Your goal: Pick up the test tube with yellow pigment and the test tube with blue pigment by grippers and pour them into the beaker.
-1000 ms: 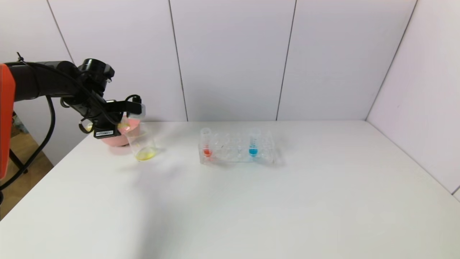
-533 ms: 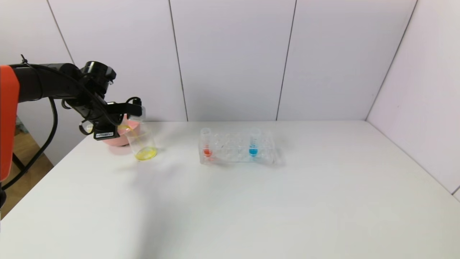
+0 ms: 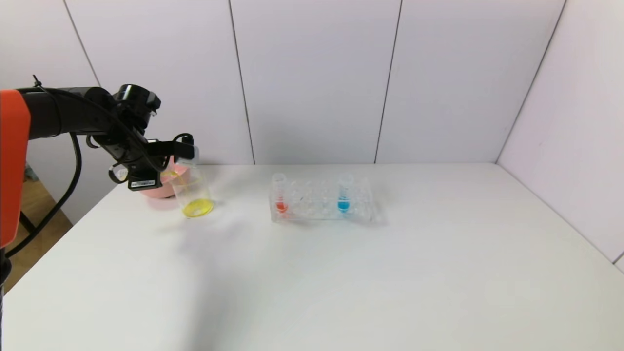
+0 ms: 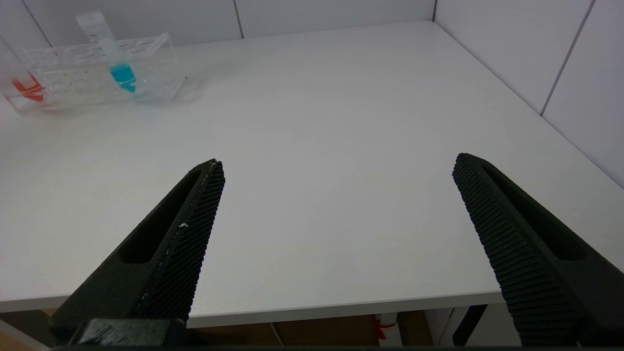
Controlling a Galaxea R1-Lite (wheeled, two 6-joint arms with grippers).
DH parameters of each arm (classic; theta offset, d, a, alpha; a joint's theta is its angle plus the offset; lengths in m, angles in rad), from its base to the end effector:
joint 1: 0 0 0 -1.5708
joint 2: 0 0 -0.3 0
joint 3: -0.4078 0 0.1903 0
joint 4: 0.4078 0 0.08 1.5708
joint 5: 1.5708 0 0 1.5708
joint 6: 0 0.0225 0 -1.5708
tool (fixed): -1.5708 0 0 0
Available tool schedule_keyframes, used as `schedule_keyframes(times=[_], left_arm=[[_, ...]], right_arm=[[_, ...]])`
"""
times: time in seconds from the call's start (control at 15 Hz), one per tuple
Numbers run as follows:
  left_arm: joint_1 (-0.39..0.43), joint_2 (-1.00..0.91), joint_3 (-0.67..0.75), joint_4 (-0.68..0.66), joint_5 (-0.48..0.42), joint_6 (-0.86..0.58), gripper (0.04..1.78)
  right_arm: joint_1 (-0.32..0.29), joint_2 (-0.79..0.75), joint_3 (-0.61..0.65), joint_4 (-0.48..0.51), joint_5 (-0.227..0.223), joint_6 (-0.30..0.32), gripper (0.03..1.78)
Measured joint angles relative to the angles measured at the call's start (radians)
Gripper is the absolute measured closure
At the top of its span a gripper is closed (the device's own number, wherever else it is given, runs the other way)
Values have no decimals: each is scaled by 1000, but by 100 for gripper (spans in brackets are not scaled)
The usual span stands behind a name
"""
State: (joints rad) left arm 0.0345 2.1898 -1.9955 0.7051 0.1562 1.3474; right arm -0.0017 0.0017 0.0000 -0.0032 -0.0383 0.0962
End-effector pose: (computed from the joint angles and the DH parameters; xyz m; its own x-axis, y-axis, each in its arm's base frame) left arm 0.4233 0.0181 0.2046 0.6088 0.1767 -0.7734 0.7341 0.2443 0.6336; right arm -0.0227 -0.0008 0.0758 0.9992 -0.0400 0.0015 0.0397 0.9946 0.0961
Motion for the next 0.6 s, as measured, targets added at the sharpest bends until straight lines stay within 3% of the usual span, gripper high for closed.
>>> schedule_keyframes(times=[0.6], left_arm=[[-14, 4, -7, 2, 41, 0, 128]], right_arm=[[0, 0, 0, 0, 0, 0, 10]])
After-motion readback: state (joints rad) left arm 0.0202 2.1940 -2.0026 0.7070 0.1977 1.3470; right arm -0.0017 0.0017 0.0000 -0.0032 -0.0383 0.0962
